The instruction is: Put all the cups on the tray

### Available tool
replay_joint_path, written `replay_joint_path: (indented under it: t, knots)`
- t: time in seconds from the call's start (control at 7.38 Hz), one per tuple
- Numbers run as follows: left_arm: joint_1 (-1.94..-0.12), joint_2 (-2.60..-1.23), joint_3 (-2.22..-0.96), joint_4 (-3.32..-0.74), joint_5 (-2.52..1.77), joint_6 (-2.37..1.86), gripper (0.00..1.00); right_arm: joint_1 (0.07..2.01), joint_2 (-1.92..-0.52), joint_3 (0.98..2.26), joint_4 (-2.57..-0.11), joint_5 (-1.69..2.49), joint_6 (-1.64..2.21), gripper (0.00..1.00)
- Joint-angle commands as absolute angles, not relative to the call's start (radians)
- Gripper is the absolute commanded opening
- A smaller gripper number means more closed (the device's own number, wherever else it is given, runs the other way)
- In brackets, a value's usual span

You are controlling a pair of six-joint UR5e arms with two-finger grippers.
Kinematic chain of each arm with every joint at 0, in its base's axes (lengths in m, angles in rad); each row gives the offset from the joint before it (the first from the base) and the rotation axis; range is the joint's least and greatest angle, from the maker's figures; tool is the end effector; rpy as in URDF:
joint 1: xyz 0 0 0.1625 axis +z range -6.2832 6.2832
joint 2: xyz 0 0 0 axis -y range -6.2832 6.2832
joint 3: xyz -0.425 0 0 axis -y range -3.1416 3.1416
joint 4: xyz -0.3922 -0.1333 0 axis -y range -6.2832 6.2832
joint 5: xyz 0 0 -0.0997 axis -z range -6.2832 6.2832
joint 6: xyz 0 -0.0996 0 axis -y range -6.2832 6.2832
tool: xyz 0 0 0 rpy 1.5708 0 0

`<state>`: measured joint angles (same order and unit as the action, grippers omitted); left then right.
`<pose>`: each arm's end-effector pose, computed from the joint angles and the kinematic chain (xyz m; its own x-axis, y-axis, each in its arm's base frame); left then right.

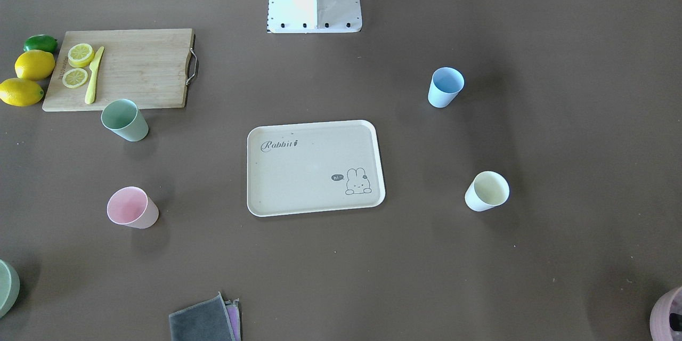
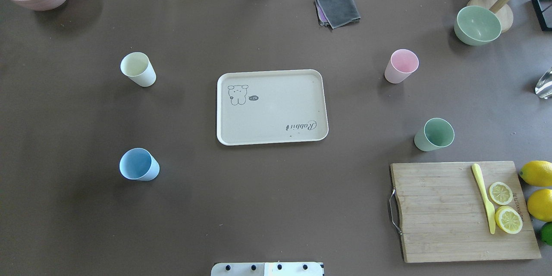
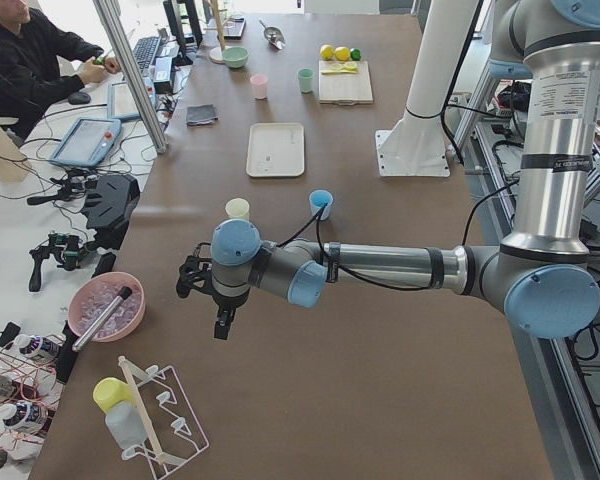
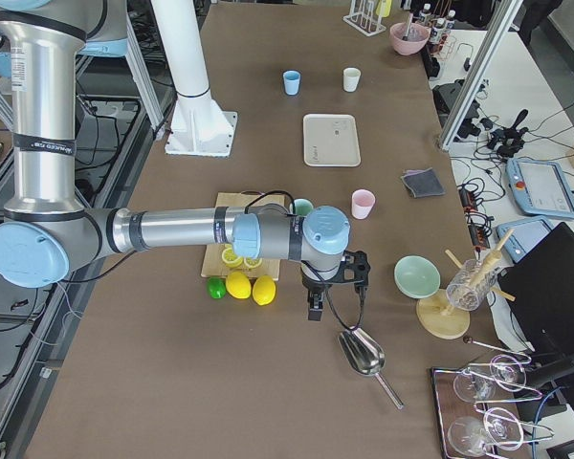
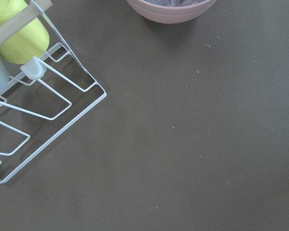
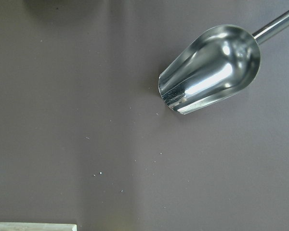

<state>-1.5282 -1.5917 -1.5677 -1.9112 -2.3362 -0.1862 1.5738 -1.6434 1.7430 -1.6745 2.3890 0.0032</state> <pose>-0.0421 -0.5218 0.6127 0.7052 0.0954 -0.7025 0.0923 0.9701 0.2244 0.0620 -0.4587 0.6159 0.6835 0.0082 0.7299 -0.0052 1.0000 -0.0064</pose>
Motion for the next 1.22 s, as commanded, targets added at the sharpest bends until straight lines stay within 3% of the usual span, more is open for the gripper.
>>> replay_joint_path:
  t: [0.0,1.08]
  knots:
    - [-1.529,-1.588,-1.571,-1.911,-2.342,-0.189,0.98,1.574,-1.643,1.746,-1.674,2.387,0.002,1.0]
    - [-1.528,-1.589,-1.585,-1.91,-2.344,-0.192,0.98,1.575,-1.646,1.752,-1.675,2.39,0.003,1.0]
